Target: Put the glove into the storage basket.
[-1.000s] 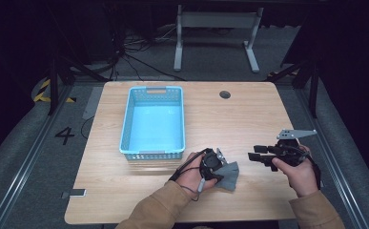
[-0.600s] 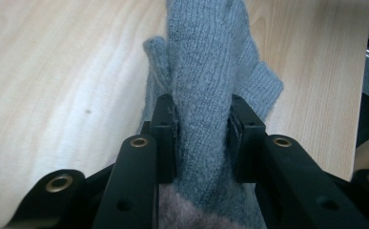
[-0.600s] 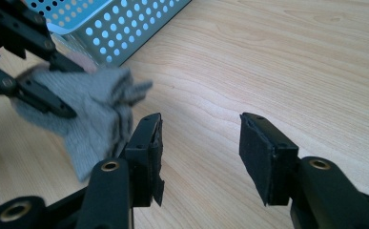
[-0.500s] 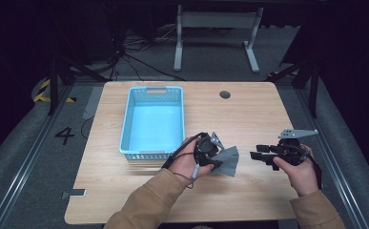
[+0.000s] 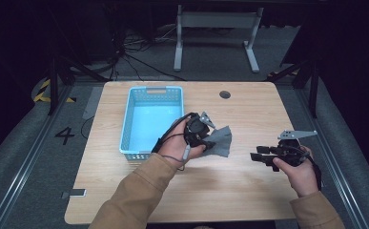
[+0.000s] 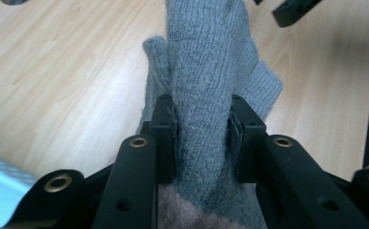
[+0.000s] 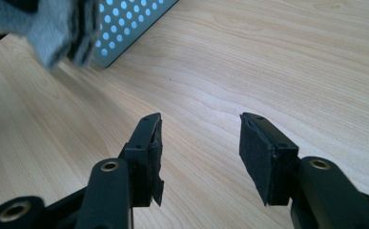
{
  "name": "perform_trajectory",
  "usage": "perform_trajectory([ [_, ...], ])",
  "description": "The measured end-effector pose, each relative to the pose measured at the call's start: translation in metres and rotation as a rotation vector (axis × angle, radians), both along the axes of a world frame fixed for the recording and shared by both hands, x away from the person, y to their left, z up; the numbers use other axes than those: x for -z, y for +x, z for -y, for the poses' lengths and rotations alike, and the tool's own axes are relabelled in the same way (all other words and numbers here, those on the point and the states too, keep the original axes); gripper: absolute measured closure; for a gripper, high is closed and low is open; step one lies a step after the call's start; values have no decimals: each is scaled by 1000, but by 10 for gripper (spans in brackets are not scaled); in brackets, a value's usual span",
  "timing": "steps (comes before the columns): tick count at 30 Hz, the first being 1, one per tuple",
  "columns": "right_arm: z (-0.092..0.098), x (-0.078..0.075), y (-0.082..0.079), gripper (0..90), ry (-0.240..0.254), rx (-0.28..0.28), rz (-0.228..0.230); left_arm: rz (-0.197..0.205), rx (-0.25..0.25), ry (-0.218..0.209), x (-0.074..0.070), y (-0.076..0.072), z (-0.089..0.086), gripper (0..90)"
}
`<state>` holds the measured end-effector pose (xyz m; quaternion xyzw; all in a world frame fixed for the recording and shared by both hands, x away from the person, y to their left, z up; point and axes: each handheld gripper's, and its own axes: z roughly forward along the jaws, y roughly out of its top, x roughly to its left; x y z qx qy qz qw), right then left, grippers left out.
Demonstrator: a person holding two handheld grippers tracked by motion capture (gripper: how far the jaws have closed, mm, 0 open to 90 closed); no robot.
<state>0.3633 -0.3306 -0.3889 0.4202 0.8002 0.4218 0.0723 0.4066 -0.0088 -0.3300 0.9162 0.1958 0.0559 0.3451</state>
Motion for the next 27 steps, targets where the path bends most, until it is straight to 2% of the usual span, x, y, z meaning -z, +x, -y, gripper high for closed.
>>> perform_trajectory([
  [2,3,2,-4,505,-8,5,-9,21,-14,6,-7,9,-10,689],
  [6,7,3,-8,499,-8,20,-11,21,-25,-2,-11,15,-20,688],
  [14,8,7,-14,495,-26,20,-18,50,-66,2,-20,31,-57,685],
  [20,9,7,-18,491,-31,30,-18,48,-92,-20,-21,43,-79,684],
  [27,7,10,-18,484,-41,26,-19,34,-135,-58,-13,61,-101,683],
])
